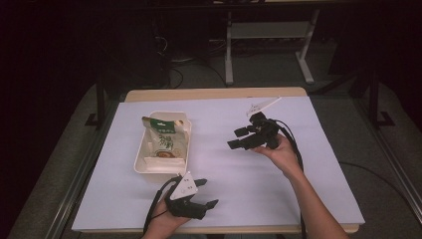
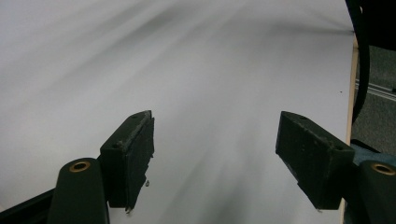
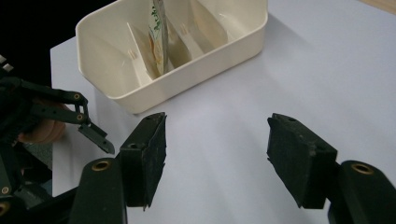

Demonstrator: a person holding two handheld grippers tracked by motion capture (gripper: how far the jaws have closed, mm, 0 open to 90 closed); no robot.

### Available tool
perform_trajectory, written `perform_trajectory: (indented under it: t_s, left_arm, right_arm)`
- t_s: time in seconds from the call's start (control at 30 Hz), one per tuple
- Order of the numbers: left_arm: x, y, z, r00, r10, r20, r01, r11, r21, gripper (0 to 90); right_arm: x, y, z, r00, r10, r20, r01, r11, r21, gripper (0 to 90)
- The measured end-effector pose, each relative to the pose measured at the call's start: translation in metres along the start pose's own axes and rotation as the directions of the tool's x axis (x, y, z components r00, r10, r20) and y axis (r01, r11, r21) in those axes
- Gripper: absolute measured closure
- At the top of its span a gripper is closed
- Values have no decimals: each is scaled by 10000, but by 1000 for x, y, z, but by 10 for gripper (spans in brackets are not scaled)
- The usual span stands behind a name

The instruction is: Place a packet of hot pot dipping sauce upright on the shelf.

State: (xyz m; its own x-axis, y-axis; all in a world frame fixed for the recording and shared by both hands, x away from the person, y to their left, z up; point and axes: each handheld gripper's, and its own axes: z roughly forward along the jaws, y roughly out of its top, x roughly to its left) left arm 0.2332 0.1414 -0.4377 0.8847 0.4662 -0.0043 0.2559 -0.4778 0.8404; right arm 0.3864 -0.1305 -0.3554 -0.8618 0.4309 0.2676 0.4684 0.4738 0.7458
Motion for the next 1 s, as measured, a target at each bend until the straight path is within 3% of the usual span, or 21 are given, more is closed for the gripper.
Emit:
perform_trajectory:
  t_s: [1.0]
  left_arm:
    - [1, -1, 0, 10000, -83, -55, 82, 10000, -23, 281]
  right_arm:
    - [9, -61, -32, 9972, 591, 460, -601, 9980, 197, 354]
